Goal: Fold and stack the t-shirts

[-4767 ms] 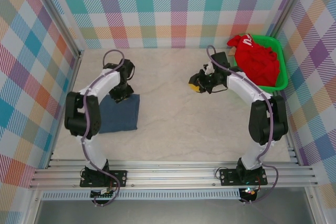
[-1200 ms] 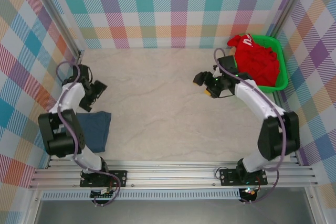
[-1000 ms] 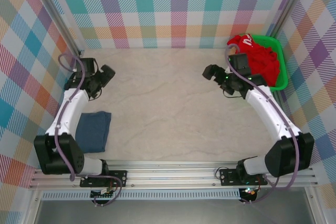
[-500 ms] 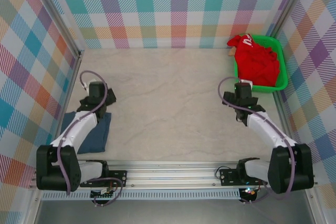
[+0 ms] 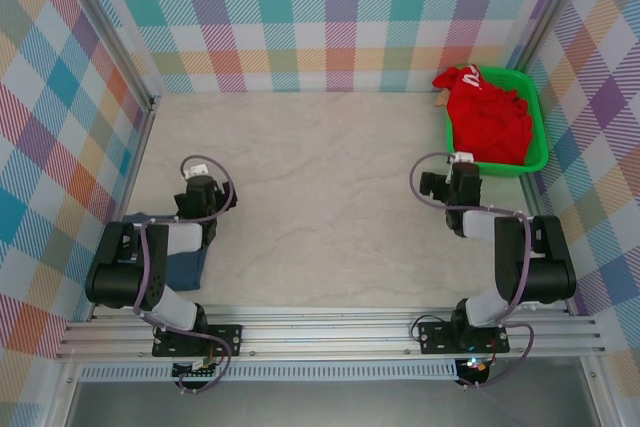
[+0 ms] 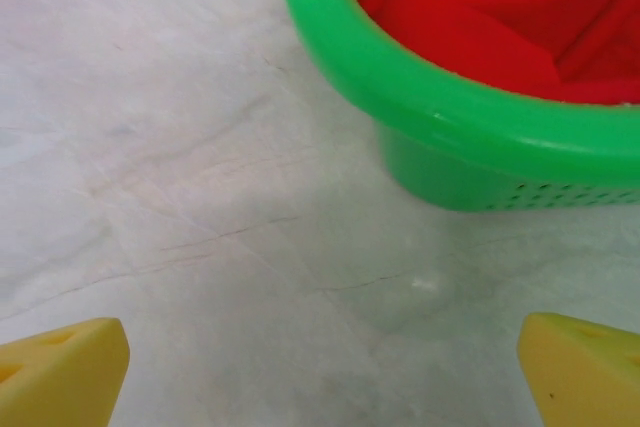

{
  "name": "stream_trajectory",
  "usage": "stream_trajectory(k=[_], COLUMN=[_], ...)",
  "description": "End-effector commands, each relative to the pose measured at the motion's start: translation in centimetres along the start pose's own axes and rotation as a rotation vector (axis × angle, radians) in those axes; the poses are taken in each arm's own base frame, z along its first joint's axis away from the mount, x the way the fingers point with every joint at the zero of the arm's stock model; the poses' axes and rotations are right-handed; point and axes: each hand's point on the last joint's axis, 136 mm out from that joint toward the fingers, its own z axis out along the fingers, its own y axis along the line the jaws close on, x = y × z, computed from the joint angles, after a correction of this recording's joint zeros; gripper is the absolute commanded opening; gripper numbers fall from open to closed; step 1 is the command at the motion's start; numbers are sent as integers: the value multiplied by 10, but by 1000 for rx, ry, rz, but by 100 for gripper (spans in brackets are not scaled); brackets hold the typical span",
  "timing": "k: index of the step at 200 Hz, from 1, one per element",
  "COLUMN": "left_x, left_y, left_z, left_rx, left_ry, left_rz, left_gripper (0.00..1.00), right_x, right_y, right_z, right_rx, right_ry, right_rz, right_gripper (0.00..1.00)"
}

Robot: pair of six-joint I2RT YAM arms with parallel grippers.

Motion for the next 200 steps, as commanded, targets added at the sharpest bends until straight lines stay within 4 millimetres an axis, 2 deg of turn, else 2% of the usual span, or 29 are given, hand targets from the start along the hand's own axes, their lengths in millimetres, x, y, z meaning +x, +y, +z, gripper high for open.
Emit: stream_trajectory(k=[1,10,20,31,48,51,63,74,83,91,171,177,188,200], left_x=[-34,-34,-34,-34,-19,-24,-21,-27,-24,-26,-26,-27,-27,-27], left_y=[-10,-9,-9,-12,-38,-39,-34,-26,-20,-13,-15,-15,-15,-15], left_z=[-11,-11,-13,-17,-19,-21,-23,-13,-5,-3,-5,-5,-5,-5], left_rx=[52,51,53,42,130,136,103,32,51,56,56,56,55,56], left_ry=[-166,-168,-179,-202,-226,-267,-245,-229,-160,-168,-172,-173,-173,-173], left_rz=[-16,-16,-14,10,113,113,101,75,33,1,8,6,6,6], left_gripper=[100,100,100,100,100,100,100,100,100,100,100,100,100,100], right_x=[-23,-23,-16,-20,-20,-20,-19,-20,-20,-20,-20,-20,-18,-17], right_y=[12,8,7,7,7,7,5,5,5,4,5,9,28,29], right_z=[-17,-19,-19,-16,-15,-14,-14,-13,-13,-13,-13,-12,-11,-11], right_rx=[-98,-81,-77,-74,-72,-69,-59,-56,-55,-53,-57,-77,-181,-188], right_ry=[-212,-272,-225,-238,-221,-221,-209,-209,-208,-207,-207,-200,-178,-177], right_rz=[-17,-8,-5,-5,-4,-3,2,2,2,-1,0,-11,-65,-69], right_gripper=[100,100,100,100,100,100,100,100,100,100,100,100,100,100])
